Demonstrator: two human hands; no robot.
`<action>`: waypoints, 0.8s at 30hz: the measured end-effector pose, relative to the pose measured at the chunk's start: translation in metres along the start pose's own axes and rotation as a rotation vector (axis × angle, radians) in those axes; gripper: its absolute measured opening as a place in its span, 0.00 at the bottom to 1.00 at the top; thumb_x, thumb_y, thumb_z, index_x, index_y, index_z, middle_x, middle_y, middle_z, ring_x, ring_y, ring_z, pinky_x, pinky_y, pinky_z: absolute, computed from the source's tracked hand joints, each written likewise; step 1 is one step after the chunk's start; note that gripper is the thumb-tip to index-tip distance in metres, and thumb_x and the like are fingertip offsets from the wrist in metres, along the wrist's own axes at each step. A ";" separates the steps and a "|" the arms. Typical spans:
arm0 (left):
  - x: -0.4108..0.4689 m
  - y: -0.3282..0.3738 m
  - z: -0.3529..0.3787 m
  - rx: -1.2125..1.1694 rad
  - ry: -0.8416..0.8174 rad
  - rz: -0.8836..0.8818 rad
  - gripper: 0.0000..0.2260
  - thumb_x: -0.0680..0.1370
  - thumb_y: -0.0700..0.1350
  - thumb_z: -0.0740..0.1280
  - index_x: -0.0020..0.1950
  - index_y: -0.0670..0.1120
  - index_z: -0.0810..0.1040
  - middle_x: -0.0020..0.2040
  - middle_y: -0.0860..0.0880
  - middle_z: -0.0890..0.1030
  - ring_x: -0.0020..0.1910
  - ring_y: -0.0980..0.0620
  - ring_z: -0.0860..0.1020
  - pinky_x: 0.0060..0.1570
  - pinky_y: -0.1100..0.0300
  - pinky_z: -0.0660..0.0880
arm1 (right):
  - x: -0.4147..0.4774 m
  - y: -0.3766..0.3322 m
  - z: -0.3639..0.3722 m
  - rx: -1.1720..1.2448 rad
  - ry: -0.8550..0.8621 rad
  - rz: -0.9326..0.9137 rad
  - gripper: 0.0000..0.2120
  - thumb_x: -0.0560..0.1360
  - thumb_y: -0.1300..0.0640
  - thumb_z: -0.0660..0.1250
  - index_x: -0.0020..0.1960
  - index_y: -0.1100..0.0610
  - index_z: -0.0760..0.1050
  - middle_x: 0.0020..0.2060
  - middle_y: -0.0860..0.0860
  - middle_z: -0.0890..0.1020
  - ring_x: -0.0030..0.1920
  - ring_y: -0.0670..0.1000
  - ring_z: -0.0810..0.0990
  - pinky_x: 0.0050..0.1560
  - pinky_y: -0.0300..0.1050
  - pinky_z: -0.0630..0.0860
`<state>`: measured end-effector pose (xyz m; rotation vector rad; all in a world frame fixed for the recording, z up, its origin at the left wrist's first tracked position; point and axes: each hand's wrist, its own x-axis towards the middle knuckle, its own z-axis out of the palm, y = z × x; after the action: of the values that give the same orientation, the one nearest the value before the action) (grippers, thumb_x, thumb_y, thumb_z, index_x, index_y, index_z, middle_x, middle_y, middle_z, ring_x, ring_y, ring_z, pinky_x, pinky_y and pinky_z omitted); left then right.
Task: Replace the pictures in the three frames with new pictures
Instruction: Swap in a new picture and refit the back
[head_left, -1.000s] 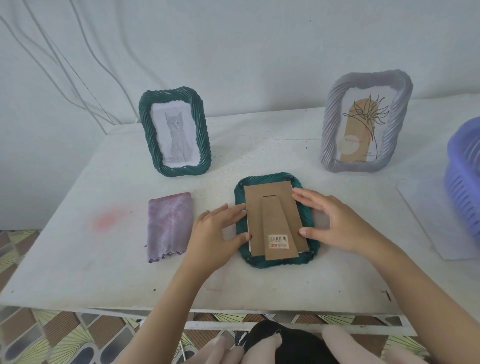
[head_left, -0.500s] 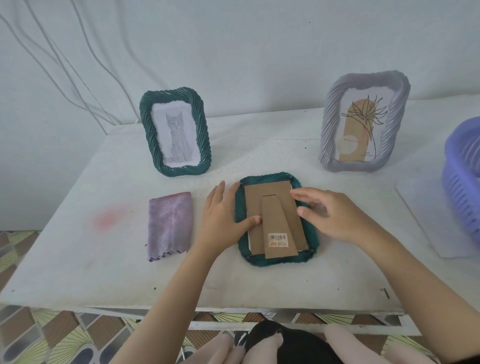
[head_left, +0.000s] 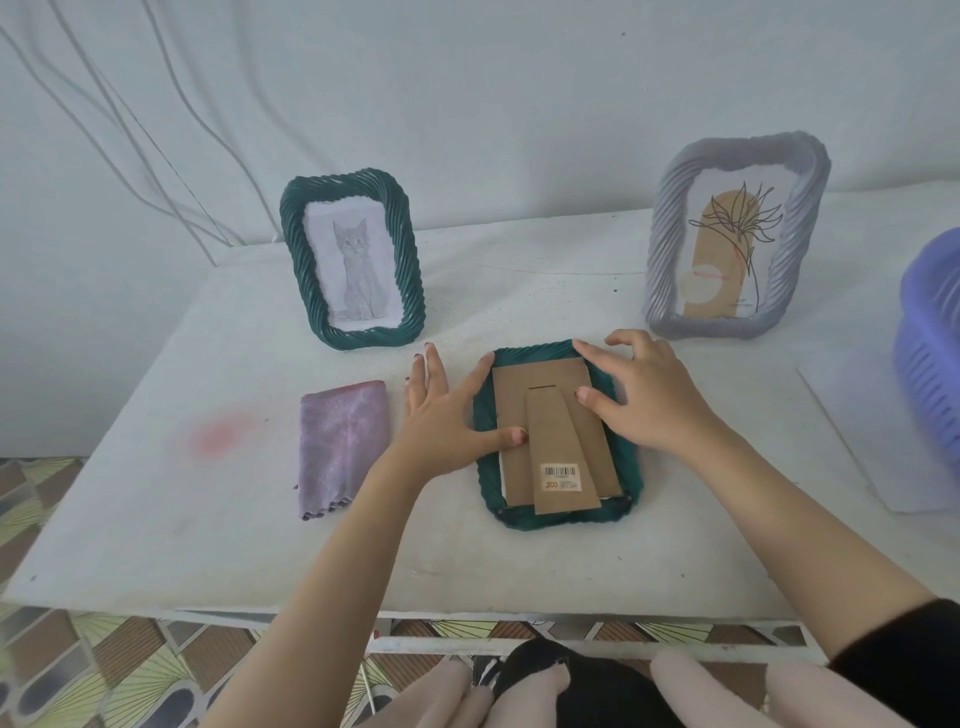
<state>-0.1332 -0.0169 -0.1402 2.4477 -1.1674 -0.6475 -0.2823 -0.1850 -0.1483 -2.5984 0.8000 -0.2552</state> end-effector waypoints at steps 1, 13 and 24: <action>0.000 0.000 -0.001 -0.006 -0.001 0.001 0.40 0.69 0.64 0.68 0.73 0.65 0.46 0.74 0.43 0.30 0.72 0.44 0.28 0.71 0.45 0.37 | 0.001 0.000 -0.001 0.003 -0.018 0.002 0.26 0.75 0.45 0.62 0.71 0.43 0.61 0.68 0.52 0.64 0.68 0.54 0.60 0.66 0.49 0.59; 0.006 -0.001 -0.009 -0.039 0.007 0.003 0.38 0.65 0.63 0.72 0.70 0.67 0.55 0.75 0.43 0.33 0.72 0.44 0.30 0.71 0.45 0.39 | 0.006 0.003 -0.004 0.035 -0.066 -0.001 0.23 0.75 0.45 0.62 0.69 0.40 0.64 0.65 0.51 0.67 0.67 0.55 0.61 0.65 0.48 0.60; 0.015 0.005 -0.017 -0.107 -0.035 -0.018 0.31 0.61 0.58 0.77 0.59 0.65 0.66 0.76 0.46 0.37 0.73 0.45 0.32 0.71 0.45 0.42 | 0.005 0.006 -0.003 0.085 -0.048 -0.006 0.22 0.74 0.46 0.64 0.67 0.42 0.67 0.64 0.50 0.68 0.65 0.55 0.63 0.64 0.48 0.61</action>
<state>-0.1189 -0.0294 -0.1271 2.3684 -1.0960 -0.7413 -0.2818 -0.1933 -0.1476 -2.5182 0.7487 -0.2234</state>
